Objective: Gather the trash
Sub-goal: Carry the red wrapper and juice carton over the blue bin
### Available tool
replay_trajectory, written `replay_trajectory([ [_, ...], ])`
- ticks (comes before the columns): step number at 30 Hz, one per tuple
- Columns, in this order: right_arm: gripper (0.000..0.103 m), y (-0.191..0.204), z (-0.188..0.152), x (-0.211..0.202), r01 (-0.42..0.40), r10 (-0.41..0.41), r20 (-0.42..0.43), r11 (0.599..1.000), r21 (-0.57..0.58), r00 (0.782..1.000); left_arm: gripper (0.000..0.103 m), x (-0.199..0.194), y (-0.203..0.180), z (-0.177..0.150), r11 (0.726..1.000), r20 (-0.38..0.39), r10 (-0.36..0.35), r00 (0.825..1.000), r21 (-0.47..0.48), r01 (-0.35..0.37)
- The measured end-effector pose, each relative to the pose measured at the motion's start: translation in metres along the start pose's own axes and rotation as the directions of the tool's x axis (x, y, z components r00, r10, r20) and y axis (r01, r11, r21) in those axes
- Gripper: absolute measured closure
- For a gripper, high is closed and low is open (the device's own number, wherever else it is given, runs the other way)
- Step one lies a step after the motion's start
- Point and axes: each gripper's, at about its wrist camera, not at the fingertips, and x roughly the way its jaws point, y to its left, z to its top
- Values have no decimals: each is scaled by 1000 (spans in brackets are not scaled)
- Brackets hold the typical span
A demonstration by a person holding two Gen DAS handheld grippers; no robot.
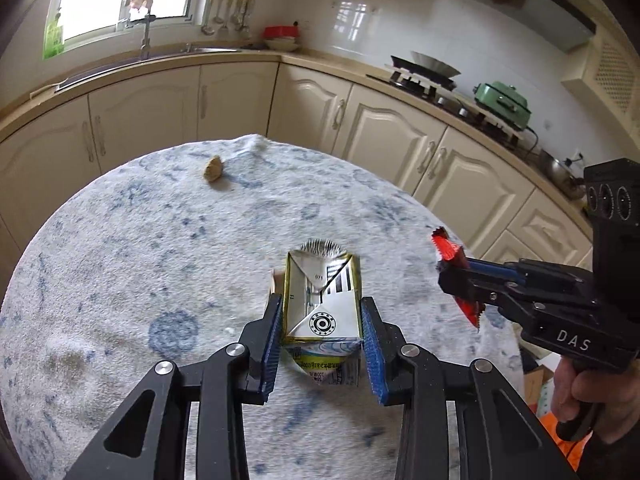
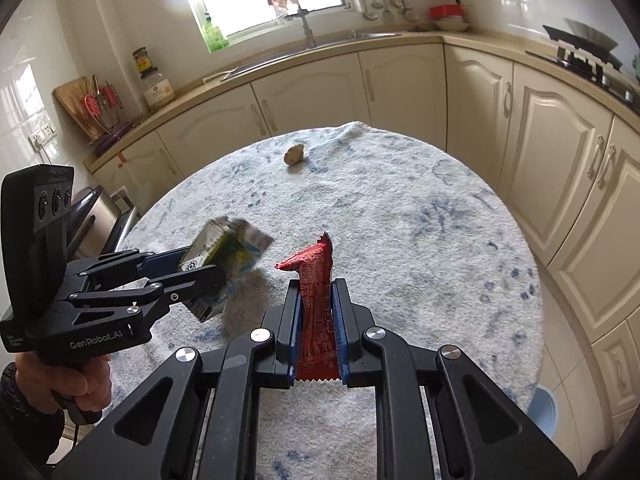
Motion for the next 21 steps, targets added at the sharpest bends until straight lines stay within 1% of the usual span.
replay_trajectory([
  [13, 89, -36, -12, -57, 73, -77, 77, 996, 56, 994, 71, -6, -64, 13, 991, 26, -76, 997, 108, 73],
  [17, 89, -54, -17, -79, 106, -115, 103, 991, 84, 988, 71, -11, -89, 23, 983, 39, -109, 993, 154, 102],
  [21, 89, -75, -26, -105, 148, -164, 129, 981, 125, 978, 71, -10, -123, 36, 965, 52, -162, 985, 215, 148],
])
